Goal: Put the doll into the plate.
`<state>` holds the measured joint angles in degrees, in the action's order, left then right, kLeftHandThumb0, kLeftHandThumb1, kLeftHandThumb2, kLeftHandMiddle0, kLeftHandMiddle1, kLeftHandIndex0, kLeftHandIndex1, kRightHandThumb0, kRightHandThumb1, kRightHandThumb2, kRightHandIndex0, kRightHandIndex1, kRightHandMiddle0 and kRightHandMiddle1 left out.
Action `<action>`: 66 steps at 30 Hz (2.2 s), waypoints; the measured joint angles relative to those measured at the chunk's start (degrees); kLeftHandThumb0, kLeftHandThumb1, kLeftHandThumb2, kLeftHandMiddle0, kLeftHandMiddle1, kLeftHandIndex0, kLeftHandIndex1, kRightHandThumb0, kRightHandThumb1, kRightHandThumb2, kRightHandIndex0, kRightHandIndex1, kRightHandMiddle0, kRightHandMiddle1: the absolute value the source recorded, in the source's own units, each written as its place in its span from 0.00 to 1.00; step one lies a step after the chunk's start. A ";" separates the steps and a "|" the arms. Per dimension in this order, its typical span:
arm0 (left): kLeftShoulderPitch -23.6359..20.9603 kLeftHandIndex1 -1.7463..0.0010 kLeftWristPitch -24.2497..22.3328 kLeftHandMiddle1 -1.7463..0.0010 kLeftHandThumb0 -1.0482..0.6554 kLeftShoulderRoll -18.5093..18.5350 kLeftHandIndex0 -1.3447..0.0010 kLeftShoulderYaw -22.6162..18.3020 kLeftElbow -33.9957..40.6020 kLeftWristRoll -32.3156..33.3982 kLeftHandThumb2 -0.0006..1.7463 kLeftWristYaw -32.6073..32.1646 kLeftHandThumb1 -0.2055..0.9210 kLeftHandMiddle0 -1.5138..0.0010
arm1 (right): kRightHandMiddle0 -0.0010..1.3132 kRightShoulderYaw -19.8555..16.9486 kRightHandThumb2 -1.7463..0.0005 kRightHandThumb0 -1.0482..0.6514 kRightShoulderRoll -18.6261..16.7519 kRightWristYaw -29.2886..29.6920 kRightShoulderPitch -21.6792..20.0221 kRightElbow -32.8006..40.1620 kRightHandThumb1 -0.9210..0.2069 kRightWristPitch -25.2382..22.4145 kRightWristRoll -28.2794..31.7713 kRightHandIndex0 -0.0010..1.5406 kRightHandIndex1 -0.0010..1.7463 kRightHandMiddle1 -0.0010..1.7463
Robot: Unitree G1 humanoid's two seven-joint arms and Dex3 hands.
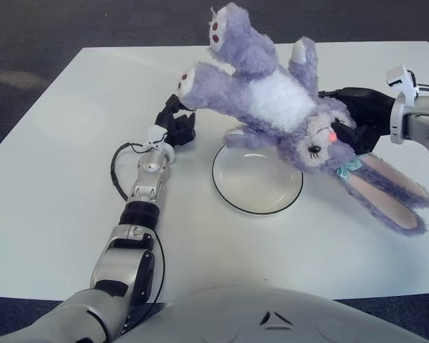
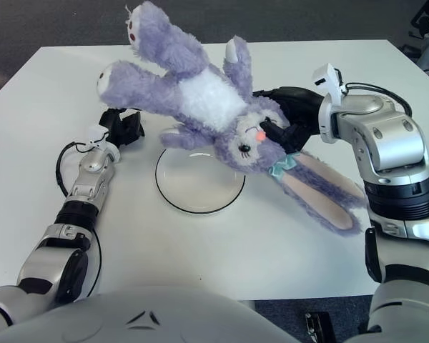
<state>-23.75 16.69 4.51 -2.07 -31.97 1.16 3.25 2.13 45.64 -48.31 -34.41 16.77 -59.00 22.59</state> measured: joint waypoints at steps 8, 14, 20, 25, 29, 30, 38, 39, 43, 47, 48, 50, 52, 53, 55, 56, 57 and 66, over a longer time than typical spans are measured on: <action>0.00 0.00 -0.01 0.00 0.39 -0.13 0.75 0.02 0.22 -0.05 0.48 -0.06 0.79 0.40 | 0.44 0.06 0.06 0.62 0.01 0.77 0.75 1.57 0.78 0.14 0.00 0.54 0.99 1.00; 0.01 0.00 -0.07 0.00 0.39 -0.18 0.75 0.05 0.38 -0.11 0.48 -0.21 0.79 0.40 | 0.45 0.19 0.06 0.62 0.01 1.49 1.99 2.71 0.79 0.16 0.00 0.54 0.99 1.00; 0.02 0.00 -0.19 0.00 0.39 -0.26 0.75 0.16 0.54 -0.23 0.48 -0.70 0.79 0.40 | 0.45 1.03 0.05 0.62 0.03 3.06 2.87 4.58 0.80 1.98 -1.51 0.55 0.99 1.00; 0.04 0.00 -0.29 0.00 0.39 -0.36 0.75 0.33 0.73 -0.41 0.48 -1.15 0.79 0.40 | 0.46 1.96 0.05 0.62 0.05 3.46 3.65 5.00 0.80 3.01 -1.93 0.55 0.99 1.00; 0.05 0.00 -0.30 0.00 0.39 -0.44 0.75 0.36 0.77 -0.42 0.48 -1.24 0.80 0.40 | 0.46 2.50 0.05 0.62 0.08 3.46 3.97 5.02 0.80 3.21 -2.03 0.55 0.98 1.00; 0.05 0.00 -0.29 0.00 0.39 -0.46 0.75 0.36 0.76 -0.42 0.48 -1.25 0.80 0.40 | 0.46 2.67 0.05 0.62 0.13 3.46 3.96 5.03 0.80 3.28 -2.12 0.55 0.98 1.00; 0.15 0.00 -0.26 0.00 0.39 -0.66 0.75 0.48 1.03 -0.64 0.48 -1.80 0.80 0.42 | 0.46 4.19 0.05 0.62 0.39 3.43 3.95 5.05 0.80 3.55 -3.12 0.55 0.99 1.00; 0.16 0.00 -0.26 0.00 0.39 -0.69 0.75 0.49 1.08 -0.67 0.48 -1.89 0.80 0.42 | 0.46 4.39 0.05 0.62 0.40 3.41 3.95 5.05 0.80 3.54 -3.16 0.55 0.99 1.00; 0.23 0.00 -0.37 0.00 0.39 -0.83 0.75 0.58 1.35 -0.73 0.48 -2.18 0.80 0.42 | 0.45 4.71 0.05 0.62 0.39 3.41 3.95 5.05 0.79 3.50 -3.20 0.54 1.00 1.00; 0.40 0.00 -0.79 0.00 0.39 -0.99 0.76 0.61 1.79 -0.78 0.48 -2.40 0.80 0.42 | 0.52 4.72 0.05 0.61 0.39 3.55 3.95 5.07 0.83 3.44 -3.36 0.56 1.00 0.94; 0.44 0.00 -0.86 0.00 0.39 -1.03 0.76 0.61 1.87 -0.78 0.48 -2.45 0.80 0.42 | 0.53 4.72 0.06 0.61 0.39 3.72 3.95 5.10 0.82 3.32 -3.36 0.56 1.00 0.92; 0.55 0.00 -1.14 0.00 0.39 -1.14 0.76 0.62 2.15 -0.79 0.48 -2.63 0.80 0.42 | 0.55 4.64 0.09 0.61 0.30 4.42 3.95 5.19 0.80 2.73 -3.34 0.55 1.00 0.87; 0.64 0.00 -1.33 0.00 0.39 -1.23 0.75 0.63 2.37 -0.80 0.48 -2.77 0.80 0.41 | 0.55 4.50 0.10 0.61 0.14 5.06 3.95 5.32 0.79 1.97 -3.32 0.54 1.00 0.86; 0.69 0.00 -1.44 0.00 0.39 -1.27 0.75 0.63 2.49 -0.83 0.48 -2.79 0.80 0.41 | 0.55 4.45 0.10 0.61 0.04 5.43 3.95 5.37 0.79 1.58 -3.28 0.54 1.00 0.85; 0.75 0.00 -1.57 0.00 0.39 -1.30 0.75 0.66 2.64 -0.92 0.48 -2.83 0.80 0.41 | 0.54 4.41 0.11 0.61 -0.08 5.90 3.95 5.50 0.78 1.09 -3.25 0.54 1.00 0.86; 0.79 0.00 -1.68 0.00 0.39 -1.31 0.75 0.69 2.73 -1.00 0.48 -2.89 0.80 0.41 | 0.54 4.41 0.11 0.61 -0.10 6.07 3.95 5.60 0.78 0.95 -3.25 0.54 1.00 0.86; 0.81 0.00 -1.78 0.00 0.39 -1.33 0.75 0.72 2.78 -1.09 0.48 -2.95 0.80 0.41 | 0.54 4.41 0.11 0.61 -0.10 6.23 3.95 5.71 0.78 0.88 -3.25 0.54 1.00 0.86; 0.93 0.00 -2.07 0.00 0.39 -1.43 0.75 0.77 3.15 -1.38 0.48 -2.98 0.80 0.40 | 0.46 5.16 0.17 0.61 0.25 6.26 3.52 6.31 0.68 0.92 -3.56 0.47 1.00 0.91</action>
<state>-22.82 14.62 3.08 -1.30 -28.82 -0.21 0.28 7.29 45.89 -42.05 -30.89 23.09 -58.08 19.03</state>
